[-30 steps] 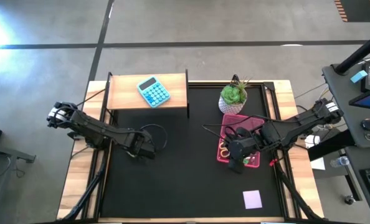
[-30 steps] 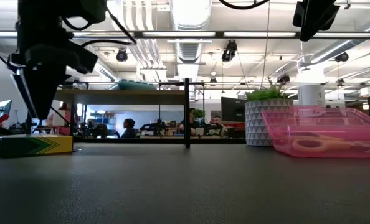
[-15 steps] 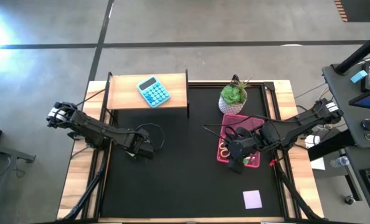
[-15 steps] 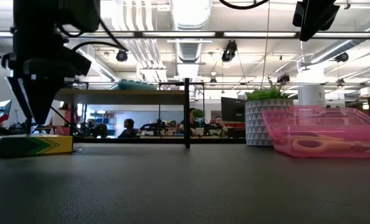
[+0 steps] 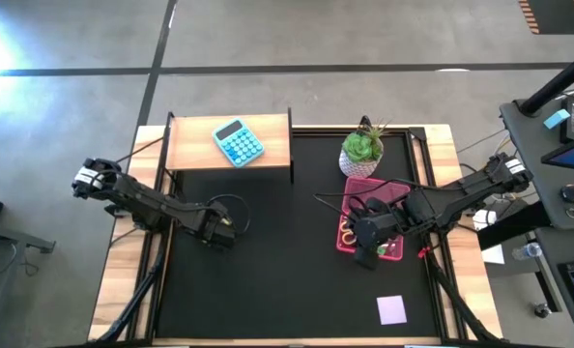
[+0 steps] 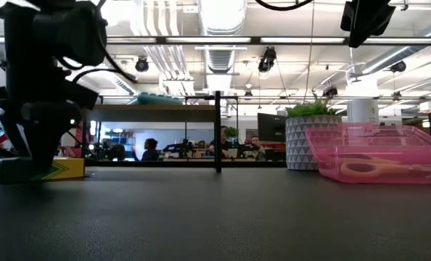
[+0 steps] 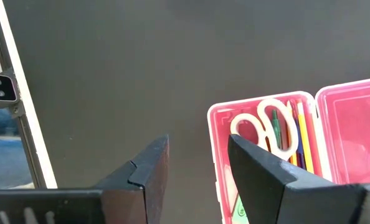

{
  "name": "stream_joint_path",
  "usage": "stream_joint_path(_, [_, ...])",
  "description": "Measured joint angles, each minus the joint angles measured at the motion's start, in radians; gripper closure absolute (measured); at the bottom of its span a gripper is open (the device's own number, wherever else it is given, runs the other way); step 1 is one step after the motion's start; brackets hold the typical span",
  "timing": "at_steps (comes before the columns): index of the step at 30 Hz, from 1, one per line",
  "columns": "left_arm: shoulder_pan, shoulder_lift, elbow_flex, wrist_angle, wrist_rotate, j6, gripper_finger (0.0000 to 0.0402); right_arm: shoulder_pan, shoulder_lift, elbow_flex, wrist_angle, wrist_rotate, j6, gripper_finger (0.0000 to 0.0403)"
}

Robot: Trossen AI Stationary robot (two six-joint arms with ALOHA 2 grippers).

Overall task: Pack school essentials
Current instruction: Put the yellow crayon box into the pink supply box

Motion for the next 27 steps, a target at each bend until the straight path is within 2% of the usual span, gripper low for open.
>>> stream_joint_path(5, [0.001, -0.001, -0.043, 0.077, 0.001, -0.021, 0.0027, 0.000, 0.000, 0.000, 0.000, 0.000, 0.000, 0.0248])
stream_joint_path(13, [0.000, 0.006, -0.054, 0.094, 0.001, 0.002, 0.0029, 0.000, 0.000, 0.000, 0.000, 0.000, 0.000, 0.0248])
stream_joint_path(22, [0.000, 0.010, -0.049, 0.129, -0.002, 0.031, 0.0098, 0.000, 0.000, 0.000, 0.000, 0.000, 0.000, 0.0248])
stream_joint_path(27, [0.001, 0.009, -0.028, 0.178, -0.012, 0.038, 0.0110, 0.000, 0.000, 0.000, 0.000, 0.000, 0.000, 0.0248])
